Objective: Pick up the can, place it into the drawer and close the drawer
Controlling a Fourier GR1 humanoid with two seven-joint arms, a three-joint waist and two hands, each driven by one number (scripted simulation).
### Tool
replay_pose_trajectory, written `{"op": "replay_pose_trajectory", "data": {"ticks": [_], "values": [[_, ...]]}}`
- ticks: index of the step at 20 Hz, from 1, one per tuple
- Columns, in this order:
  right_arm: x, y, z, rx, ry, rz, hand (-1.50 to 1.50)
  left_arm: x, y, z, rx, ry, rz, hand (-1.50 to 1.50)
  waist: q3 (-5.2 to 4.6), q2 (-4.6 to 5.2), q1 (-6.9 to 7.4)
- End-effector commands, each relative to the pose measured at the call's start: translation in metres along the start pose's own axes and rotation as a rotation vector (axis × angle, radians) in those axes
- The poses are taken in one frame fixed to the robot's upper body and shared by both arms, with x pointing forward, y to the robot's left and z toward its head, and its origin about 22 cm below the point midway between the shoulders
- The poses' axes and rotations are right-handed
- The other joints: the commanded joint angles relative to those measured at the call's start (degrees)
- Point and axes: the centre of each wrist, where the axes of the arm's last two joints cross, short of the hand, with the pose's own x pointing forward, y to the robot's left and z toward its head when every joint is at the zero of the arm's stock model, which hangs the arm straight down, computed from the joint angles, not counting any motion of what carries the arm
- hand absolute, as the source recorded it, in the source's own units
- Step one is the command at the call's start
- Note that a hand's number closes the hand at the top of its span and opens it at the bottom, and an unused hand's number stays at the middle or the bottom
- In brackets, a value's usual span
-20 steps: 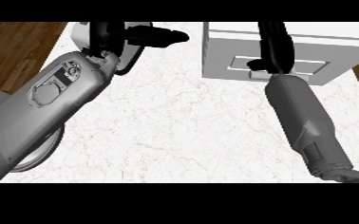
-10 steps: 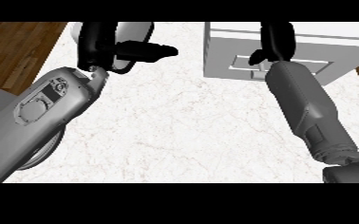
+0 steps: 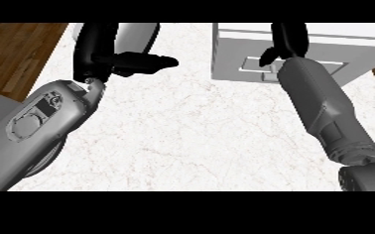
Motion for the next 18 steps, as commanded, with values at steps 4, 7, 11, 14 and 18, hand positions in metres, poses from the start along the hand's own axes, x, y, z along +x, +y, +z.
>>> {"op": "replay_pose_trajectory", "data": {"ticks": [4, 7, 11, 14, 18], "values": [[0.037, -0.012, -0.022, -0.11, 0.043, -0.326, -1.5, -0.003, -0.002, 0.005, 0.005, 0.001, 0.009, -1.5, 0.14, 0.07, 1.24], [0.049, -0.02, -0.032, -0.119, 0.021, -0.437, -1.5, -0.001, 0.004, 0.007, 0.004, 0.009, 0.011, -1.5, 0.08, -0.52, 0.84], [0.049, -0.012, -0.025, -0.139, 0.064, -0.598, -1.5, -0.014, 0.013, 0.005, 0.034, 0.017, 0.0, -1.5, 0.03, -0.41, -0.58], [0.07, -0.019, -0.035, -0.112, 0.107, -0.778, -1.5, -0.035, 0.016, 0.013, 0.046, 0.031, -0.017, -1.5, -0.09, -0.97, -1.3], [0.044, -0.026, -0.036, -0.13, 0.109, -0.804, -1.5, -0.041, 0.018, 0.018, 0.063, 0.029, 0.009, -1.5, -0.15, -0.78, -1.88]]}}
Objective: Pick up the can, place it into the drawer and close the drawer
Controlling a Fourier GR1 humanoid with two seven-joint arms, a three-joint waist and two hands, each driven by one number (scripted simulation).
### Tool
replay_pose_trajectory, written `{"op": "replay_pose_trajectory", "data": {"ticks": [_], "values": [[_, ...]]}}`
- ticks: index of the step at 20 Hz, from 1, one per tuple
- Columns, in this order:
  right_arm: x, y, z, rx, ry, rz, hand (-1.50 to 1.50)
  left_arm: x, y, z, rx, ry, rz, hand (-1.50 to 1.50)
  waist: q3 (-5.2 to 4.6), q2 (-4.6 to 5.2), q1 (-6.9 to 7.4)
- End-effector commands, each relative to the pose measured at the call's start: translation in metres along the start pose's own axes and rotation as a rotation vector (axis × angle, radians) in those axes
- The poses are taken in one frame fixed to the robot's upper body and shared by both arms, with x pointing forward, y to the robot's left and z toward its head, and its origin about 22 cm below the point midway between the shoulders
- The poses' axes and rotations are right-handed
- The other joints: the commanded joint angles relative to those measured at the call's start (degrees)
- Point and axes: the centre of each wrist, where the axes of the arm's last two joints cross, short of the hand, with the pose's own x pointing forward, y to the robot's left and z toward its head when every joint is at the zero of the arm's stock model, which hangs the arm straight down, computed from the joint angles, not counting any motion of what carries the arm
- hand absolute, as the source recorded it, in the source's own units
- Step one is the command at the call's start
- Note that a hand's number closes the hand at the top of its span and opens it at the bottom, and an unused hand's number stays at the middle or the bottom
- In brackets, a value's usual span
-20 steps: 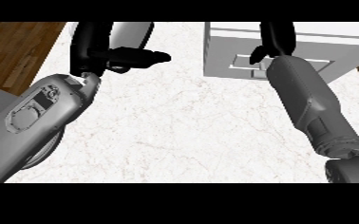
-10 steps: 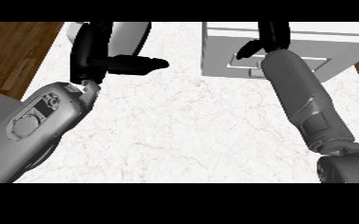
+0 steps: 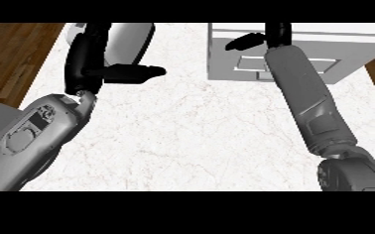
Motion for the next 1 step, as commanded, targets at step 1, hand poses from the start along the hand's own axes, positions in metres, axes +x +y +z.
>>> {"op": "replay_pose_trajectory", "data": {"ticks": [1], "values": [[0.0201, 0.0038, -0.0109, -0.067, 0.006, -0.124, -1.5, -0.0068, -0.0061, 0.0107, -0.014, 0.004, 0.012, -1.5, -0.29, -0.47, 0.25]]}}
